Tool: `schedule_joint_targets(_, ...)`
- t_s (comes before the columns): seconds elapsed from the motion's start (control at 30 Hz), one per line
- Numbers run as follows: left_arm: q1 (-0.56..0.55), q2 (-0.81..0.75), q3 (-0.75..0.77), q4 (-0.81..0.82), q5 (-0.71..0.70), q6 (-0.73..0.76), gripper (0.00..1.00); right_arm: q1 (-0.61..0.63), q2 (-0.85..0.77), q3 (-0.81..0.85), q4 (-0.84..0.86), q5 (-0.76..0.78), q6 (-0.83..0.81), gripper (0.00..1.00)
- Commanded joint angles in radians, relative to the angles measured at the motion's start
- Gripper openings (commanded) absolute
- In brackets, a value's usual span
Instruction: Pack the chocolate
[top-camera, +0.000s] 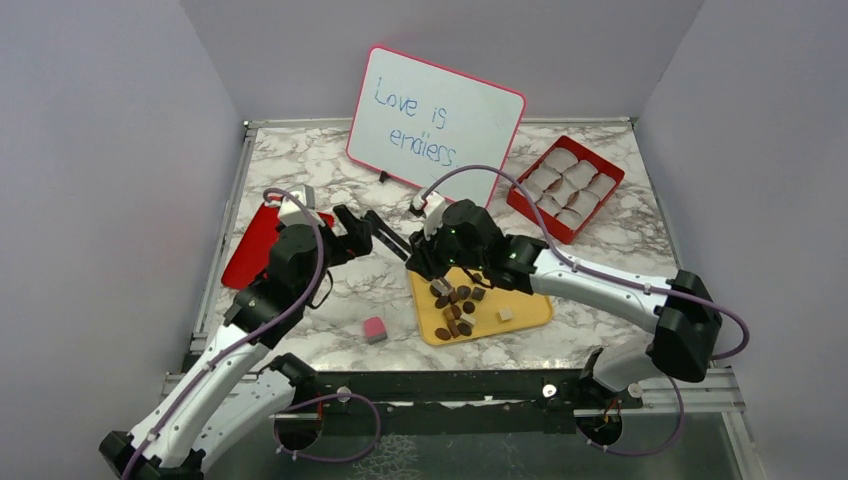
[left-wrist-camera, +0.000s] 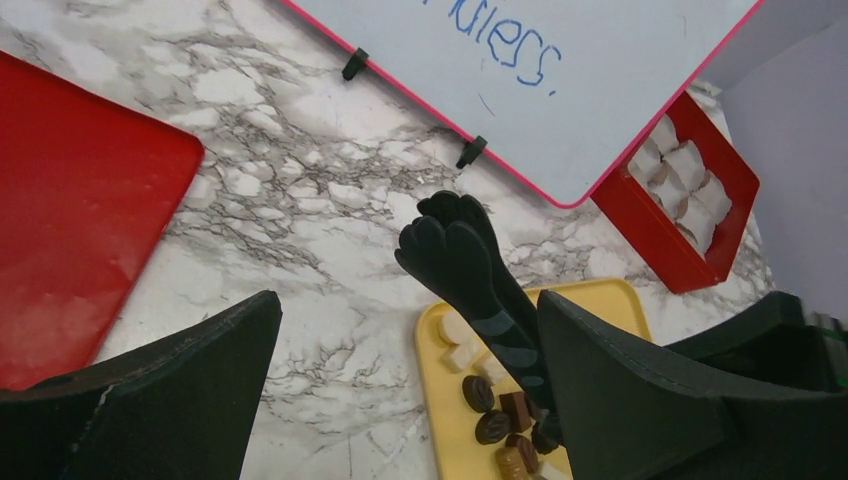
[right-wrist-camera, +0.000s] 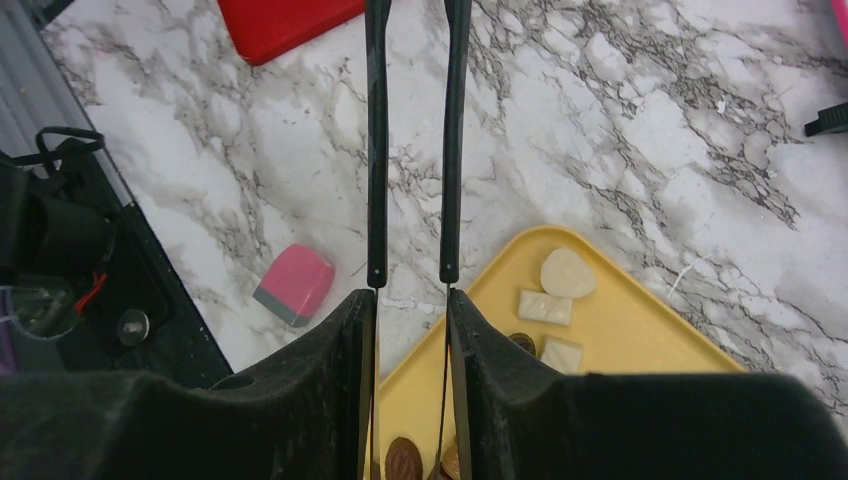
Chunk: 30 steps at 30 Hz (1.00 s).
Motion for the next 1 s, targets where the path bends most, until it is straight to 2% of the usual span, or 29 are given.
schedule_joint_targets(0.0,0.006,0.086,0.028,0.085,0.079,-0.015,0.98,0.005,-0.078,-0.019,0.013,-0.069,-0.036,0.36)
schedule_joint_targets(0.17,0.006,0.190,0.042,0.080,0.091,0.016,0.98,0.005,-0.143,-0.043,0.005,-0.082,-0.054,0.36)
schedule_joint_targets(0.3,0.006,0.237,0.044,0.049,0.102,0.030,0.97,0.005,-0.177,-0.040,-0.030,0.001,-0.038,0.36)
schedule_joint_targets(0.53,0.006,0.248,0.025,0.051,0.142,0.025,0.97,0.005,-0.189,0.005,-0.125,0.056,0.027,0.36)
schedule_joint_targets(0.97,0.007,0.257,-0.013,0.053,0.193,0.029,0.97,0.005,-0.233,0.031,-0.195,0.114,0.064,0.36)
